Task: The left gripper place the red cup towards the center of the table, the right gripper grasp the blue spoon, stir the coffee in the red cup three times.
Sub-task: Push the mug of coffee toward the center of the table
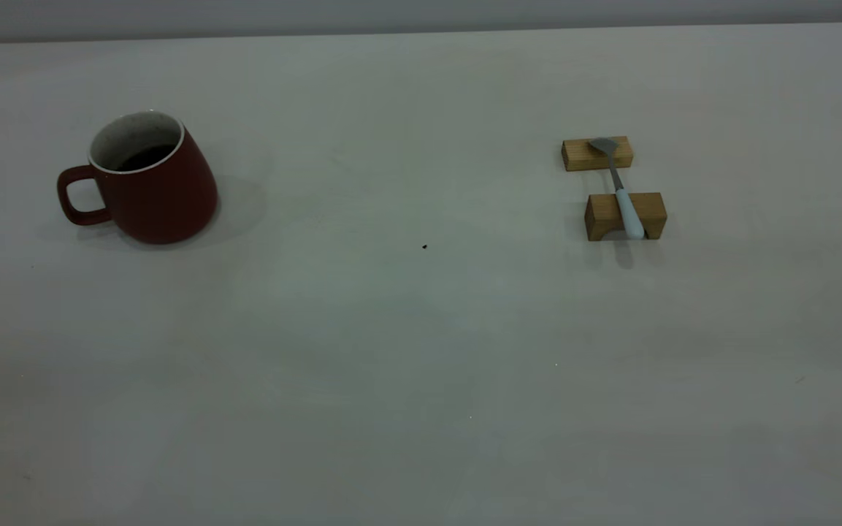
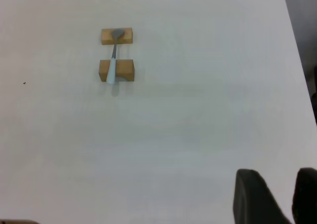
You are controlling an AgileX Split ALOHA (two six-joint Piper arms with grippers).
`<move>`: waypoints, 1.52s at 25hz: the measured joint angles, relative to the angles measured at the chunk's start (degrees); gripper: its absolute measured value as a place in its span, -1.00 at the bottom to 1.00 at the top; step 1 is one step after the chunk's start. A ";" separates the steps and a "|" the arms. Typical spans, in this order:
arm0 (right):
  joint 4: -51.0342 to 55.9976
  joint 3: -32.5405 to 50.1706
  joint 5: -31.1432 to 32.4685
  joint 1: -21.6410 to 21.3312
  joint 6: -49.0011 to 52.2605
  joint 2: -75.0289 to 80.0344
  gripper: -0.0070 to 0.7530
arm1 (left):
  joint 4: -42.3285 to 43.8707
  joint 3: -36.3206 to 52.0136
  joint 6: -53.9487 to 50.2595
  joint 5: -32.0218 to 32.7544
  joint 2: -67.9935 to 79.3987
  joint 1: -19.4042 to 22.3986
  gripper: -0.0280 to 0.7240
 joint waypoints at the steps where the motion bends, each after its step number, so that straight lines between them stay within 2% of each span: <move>1: 0.00 0.00 0.00 0.00 0.00 0.00 -0.36 | 0.00 0.00 0.00 0.00 0.00 0.00 0.02; 32: 0.00 0.00 0.00 0.00 0.00 0.00 -0.36 | 0.00 0.00 0.00 0.00 0.09 0.00 0.02; 38: 0.00 0.00 0.00 0.00 0.00 0.00 -0.36 | 0.40 -2.41 -0.41 -1.69 11.26 0.00 0.02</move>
